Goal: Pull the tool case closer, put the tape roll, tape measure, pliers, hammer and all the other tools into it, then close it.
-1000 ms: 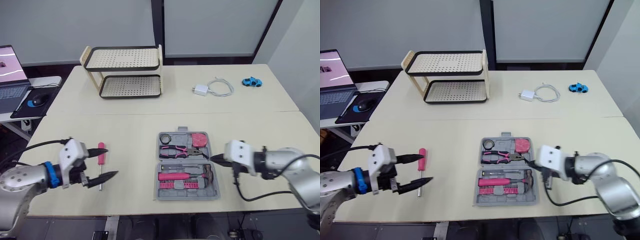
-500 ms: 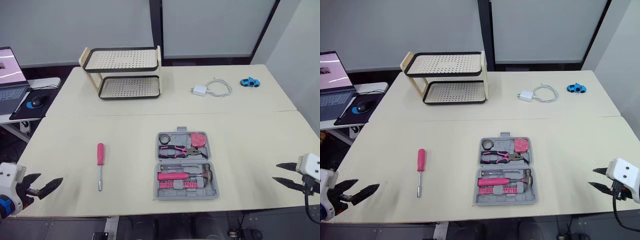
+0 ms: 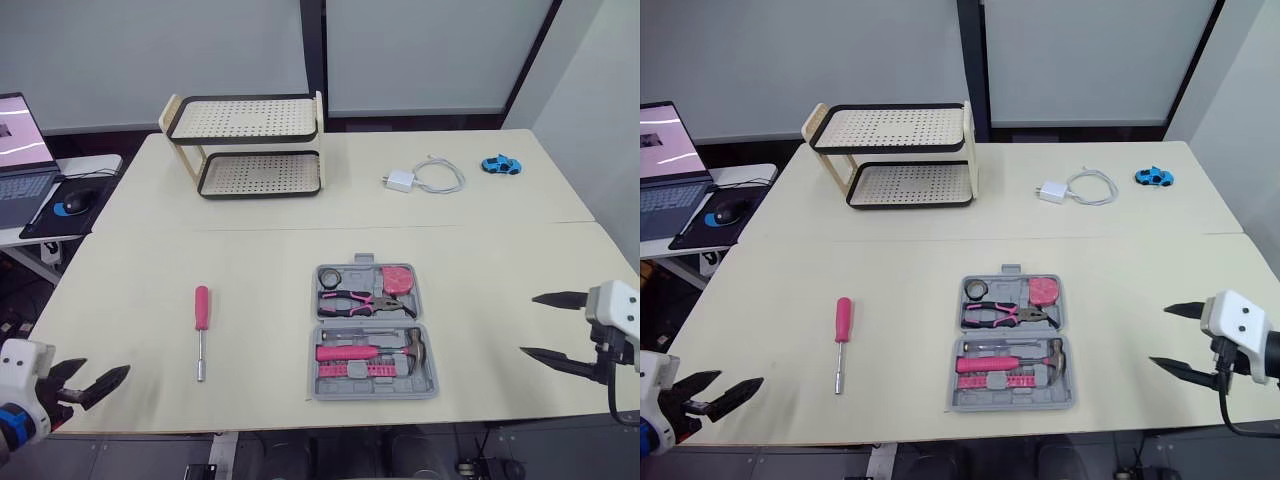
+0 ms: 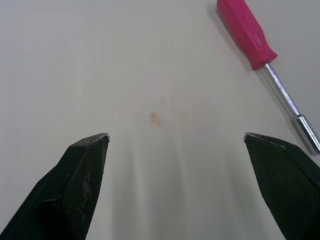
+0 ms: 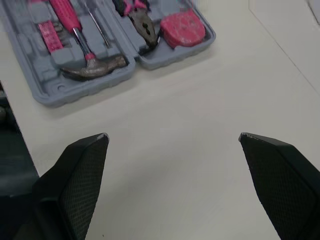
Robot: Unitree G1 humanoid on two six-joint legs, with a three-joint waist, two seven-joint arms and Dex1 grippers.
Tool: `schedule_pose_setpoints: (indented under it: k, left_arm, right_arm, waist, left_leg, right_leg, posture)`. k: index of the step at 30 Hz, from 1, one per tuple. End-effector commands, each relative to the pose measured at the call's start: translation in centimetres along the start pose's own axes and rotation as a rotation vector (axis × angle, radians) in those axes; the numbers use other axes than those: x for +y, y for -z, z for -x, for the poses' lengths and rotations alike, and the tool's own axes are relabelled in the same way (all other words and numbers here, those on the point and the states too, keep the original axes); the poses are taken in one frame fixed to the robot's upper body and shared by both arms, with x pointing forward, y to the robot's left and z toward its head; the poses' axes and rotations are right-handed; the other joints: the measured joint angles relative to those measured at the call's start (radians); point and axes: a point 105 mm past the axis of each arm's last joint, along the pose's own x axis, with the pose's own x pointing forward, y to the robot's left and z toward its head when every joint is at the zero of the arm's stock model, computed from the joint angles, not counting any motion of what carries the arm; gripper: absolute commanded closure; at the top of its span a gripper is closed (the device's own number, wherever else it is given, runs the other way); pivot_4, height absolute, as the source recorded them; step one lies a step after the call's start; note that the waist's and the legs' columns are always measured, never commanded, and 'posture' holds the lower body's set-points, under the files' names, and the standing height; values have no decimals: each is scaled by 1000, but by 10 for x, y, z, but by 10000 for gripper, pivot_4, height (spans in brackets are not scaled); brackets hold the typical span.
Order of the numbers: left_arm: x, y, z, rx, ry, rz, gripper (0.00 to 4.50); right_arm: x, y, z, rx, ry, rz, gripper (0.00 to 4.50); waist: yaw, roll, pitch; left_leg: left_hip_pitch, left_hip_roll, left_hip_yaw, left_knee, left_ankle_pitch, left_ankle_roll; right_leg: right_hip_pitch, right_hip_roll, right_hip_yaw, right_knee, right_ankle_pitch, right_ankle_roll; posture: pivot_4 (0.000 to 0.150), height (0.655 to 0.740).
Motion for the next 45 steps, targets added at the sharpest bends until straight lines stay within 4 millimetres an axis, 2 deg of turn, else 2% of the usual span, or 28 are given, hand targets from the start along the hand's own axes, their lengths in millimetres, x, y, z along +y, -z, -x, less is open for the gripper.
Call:
schedule_pose_setpoints:
  k: [1, 6, 12, 20, 26, 31, 40, 42, 45]
  left_arm:
    - [-10, -9, 7, -29, 33, -16, 0]
    - [-42, -11, 6, -43, 128, -9, 0]
    - [-55, -17, -3, -112, 74, 31, 0]
    - [-77, -35, -48, -235, -93, 135, 0]
    - [-81, -41, -86, -227, -230, 168, 0]
    - [-95, -42, -113, -193, -245, 177, 0]
    - [-111, -34, -128, -125, -268, 169, 0]
    - [-111, -32, -129, -118, -267, 164, 3836]
    - [-110, -31, -130, -112, -267, 153, 12452]
  right_arm:
    - [7, -22, -5, -37, -71, 35, 261]
    - [15, -45, -11, -60, -186, 46, 261]
    - [19, -60, -16, -59, -249, 49, 261]
    - [21, -87, -36, -128, -264, 83, 261]
    - [25, -93, -45, -140, -303, 83, 261]
    - [27, -93, -48, -146, -313, 78, 261]
    - [28, -90, -48, -139, -322, 70, 261]
    - [28, -88, -48, -137, -322, 70, 0]
    - [28, -87, -48, -134, -319, 71, 0]
  waist:
    - [1, 0, 0]
    - [2, 0, 0]
    - [5, -1, 0]
    - [15, -2, -1]
    - [27, -3, -2]
    - [27, -3, -2]
    - [27, -4, -1]
    - [28, -4, -1]
    - [28, -4, -1]
  left_leg:
    - [0, 0, 0, 0, 0, 0]
    - [-1, 0, 0, 0, 0, 0]
    - [-1, 0, 0, 0, 0, 0]
    - [-1, -1, 0, 1, 0, 0]
    - [-2, -2, 0, 2, 0, 0]
    - [-2, -2, 0, 2, 0, 0]
    - [-2, -2, 0, 2, 0, -1]
    - [-2, -2, 0, 2, 0, -1]
    - [-2, -2, 0, 2, 0, -1]
  right_leg:
    - [0, 0, 0, 0, 0, 0]
    - [0, -1, 0, -1, 0, 0]
    - [0, -1, -1, -1, 0, 0]
    - [0, 0, -1, -1, 0, 0]
    - [0, 0, -1, 0, 0, 0]
    - [-1, 0, 0, 0, 0, 0]
    - [-1, 0, 0, 0, 0, 0]
    - [-1, 0, 0, 0, 0, 0]
    - [-1, 0, 0, 0, 0, 0]
  posture:
    - [1500, 7400]
    - [1500, 7400]
    - [1500, 7400]
    - [1500, 7400]
    - [1500, 7400]
    - [1500, 7400]
    - [1500, 7400]
    - [1500, 7400]
    - [1500, 7400]
